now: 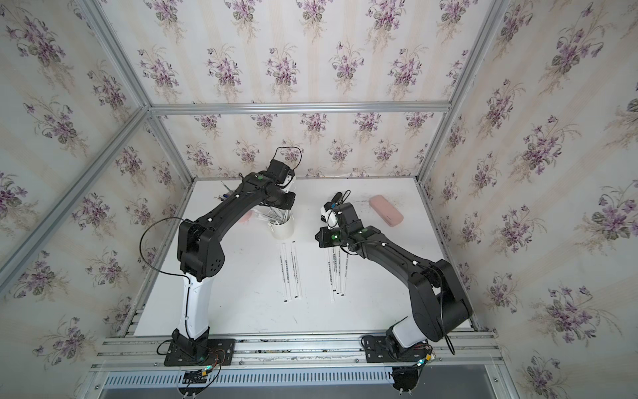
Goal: Take the straws out of the storage container
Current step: Pick up the straw from the container.
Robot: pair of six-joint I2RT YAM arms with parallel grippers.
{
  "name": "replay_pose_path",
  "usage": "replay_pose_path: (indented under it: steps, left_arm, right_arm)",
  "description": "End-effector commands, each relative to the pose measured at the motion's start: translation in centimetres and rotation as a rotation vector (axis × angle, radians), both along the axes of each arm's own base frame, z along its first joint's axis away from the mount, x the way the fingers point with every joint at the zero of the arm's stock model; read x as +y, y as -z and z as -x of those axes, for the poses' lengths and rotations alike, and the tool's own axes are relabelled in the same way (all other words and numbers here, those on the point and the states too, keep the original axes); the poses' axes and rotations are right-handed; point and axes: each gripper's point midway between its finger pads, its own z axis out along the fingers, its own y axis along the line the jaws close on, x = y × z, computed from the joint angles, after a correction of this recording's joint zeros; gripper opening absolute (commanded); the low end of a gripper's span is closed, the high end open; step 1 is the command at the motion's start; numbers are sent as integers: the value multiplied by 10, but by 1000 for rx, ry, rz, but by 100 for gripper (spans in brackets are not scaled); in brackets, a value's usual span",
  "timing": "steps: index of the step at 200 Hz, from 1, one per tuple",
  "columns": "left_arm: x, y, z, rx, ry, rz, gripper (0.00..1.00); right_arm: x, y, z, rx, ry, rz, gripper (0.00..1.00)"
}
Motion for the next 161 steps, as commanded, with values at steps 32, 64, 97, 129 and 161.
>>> replay_pose_path:
  steps: [32,64,97,129,161]
  left_arm:
    - [5,-16,6,-12,1,-3,9]
    - [5,-25,7,-25,1,8,7]
    - [7,-32,9,-38,-2,8,9]
    - [8,-26,10,-27,-2,-6,13]
    - [7,-16,10,-9,-1,-6,8]
  right_arm:
    - [2,-5,0,-10,-6,-12,9]
    - [1,-4,1,-6,-4,-11,9]
    - [1,-7,1,-12,-4,-17,8]
    - [2,-5,1,-6,-6,-20,8]
    - [2,-5,1,-6,-6,-21,8]
